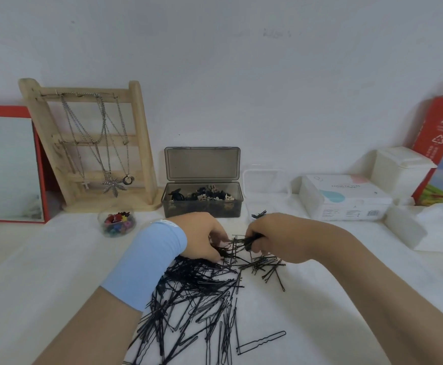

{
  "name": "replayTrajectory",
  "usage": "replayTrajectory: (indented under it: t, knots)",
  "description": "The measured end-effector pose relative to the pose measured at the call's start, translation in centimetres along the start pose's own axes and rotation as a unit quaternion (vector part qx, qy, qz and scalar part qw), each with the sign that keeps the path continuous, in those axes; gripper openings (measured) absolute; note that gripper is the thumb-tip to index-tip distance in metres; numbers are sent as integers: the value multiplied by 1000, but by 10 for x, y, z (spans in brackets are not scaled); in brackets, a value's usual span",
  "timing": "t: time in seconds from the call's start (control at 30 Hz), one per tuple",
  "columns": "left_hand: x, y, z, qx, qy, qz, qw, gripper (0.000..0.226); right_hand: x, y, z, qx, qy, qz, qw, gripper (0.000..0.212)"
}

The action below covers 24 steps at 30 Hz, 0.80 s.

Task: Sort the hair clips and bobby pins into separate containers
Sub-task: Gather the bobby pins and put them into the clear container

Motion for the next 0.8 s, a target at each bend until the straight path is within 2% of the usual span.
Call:
replayTrajectory:
  t: [0.13,0.27,0.4,0.5,0.6,0.7,0.8]
  knots:
    - [-3,12,-7,-54,-41,-154,986,40,-3,0,3,-21,14,197,980,18]
    - [-4,20,-7,-138,-42,-171,975,7,-3,-6,4,-25,22,296,955,26]
    - [-8,19,-7,-169,-45,-166,970,10,1,-12,4,6,42,293,955,25]
    - [-11,18,-8,-190,-45,-243,950,8,0,-10,5,-10,17,355,935,23]
    - [-15,18,-9,-177,-22,-321,930,28,-5,-8,7,-51,-1,382,923,18]
    - [-24,16,-10,-150,-14,-324,934,39,-6,-10,12,-69,-11,378,923,17]
    - [-24,13,-7,-168,-7,-320,932,39,-3,-12,14,-69,-20,465,882,21]
Point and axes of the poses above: each hand's wrist, its own z-axis towards the middle knuckle, its own y-axis out of the back of the hand, x = y × z, the point moved 2 cm from there along z, towards the middle knuckle, and after that the axes turned 1 degree about z, right-handed, at the moved point
